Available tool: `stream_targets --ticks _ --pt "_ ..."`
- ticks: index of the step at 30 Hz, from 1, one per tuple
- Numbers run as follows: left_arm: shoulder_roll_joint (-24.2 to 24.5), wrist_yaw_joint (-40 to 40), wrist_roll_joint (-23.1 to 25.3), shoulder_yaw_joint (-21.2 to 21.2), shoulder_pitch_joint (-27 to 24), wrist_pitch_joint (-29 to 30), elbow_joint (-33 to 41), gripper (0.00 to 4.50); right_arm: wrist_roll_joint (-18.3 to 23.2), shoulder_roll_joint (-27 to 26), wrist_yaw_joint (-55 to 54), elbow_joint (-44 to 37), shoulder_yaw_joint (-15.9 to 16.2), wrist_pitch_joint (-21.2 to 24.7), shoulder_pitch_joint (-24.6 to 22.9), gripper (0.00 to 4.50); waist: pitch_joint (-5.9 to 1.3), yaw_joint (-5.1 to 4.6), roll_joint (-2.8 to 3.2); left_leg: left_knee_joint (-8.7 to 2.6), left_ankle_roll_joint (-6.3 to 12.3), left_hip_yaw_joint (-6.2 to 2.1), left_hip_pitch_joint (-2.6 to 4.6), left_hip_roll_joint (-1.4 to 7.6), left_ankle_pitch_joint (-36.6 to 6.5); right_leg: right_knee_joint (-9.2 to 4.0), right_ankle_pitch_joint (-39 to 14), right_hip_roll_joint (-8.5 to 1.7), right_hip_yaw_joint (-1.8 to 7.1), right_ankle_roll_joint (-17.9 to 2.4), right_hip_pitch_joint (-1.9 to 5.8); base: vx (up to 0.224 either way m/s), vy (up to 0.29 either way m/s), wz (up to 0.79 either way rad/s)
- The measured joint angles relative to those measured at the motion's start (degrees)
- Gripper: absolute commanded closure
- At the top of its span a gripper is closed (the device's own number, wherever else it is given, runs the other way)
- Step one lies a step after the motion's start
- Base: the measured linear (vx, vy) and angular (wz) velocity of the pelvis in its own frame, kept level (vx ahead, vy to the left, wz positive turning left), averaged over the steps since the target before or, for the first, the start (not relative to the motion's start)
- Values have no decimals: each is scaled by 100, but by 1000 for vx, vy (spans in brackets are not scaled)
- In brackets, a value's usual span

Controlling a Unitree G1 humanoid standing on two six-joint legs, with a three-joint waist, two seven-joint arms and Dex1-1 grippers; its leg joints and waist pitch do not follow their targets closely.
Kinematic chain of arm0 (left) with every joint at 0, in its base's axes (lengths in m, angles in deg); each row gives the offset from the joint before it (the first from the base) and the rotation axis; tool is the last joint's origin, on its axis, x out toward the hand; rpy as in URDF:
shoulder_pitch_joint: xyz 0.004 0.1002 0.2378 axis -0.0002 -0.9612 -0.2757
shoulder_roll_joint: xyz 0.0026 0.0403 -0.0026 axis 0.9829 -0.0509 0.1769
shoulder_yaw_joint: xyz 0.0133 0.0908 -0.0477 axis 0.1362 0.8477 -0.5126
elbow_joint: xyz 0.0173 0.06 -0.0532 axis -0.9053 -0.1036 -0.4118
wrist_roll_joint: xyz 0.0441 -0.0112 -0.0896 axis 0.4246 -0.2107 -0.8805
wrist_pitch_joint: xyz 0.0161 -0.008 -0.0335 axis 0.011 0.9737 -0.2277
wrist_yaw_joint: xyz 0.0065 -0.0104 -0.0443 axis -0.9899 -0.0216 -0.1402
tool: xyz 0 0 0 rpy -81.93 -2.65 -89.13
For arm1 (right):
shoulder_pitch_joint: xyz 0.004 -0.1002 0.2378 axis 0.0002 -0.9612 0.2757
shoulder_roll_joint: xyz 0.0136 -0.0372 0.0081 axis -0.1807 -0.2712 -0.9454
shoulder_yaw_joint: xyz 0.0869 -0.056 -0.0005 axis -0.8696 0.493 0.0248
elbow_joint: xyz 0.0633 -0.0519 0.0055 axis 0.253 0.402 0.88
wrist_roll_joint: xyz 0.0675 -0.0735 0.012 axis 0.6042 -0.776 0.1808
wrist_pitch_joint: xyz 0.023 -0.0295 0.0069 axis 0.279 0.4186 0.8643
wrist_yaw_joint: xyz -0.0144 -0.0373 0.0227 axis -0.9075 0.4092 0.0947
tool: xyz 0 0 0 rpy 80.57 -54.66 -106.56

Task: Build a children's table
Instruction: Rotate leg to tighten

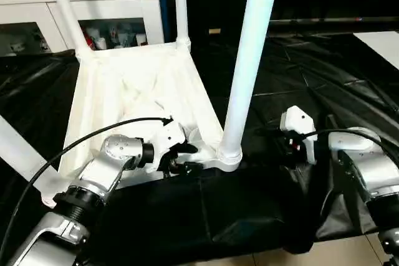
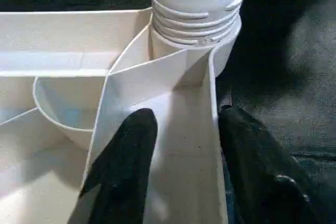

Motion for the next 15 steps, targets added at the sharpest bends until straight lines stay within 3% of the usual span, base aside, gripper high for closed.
stream_targets --ticks 15 --pt "82 380 -185 -119 -106 125 16 386 109 34 16 -76 0 175 -75 128 -1 -4 1 0 0 0 1 0 0 0 0 0 1 0 0 0 0 0"
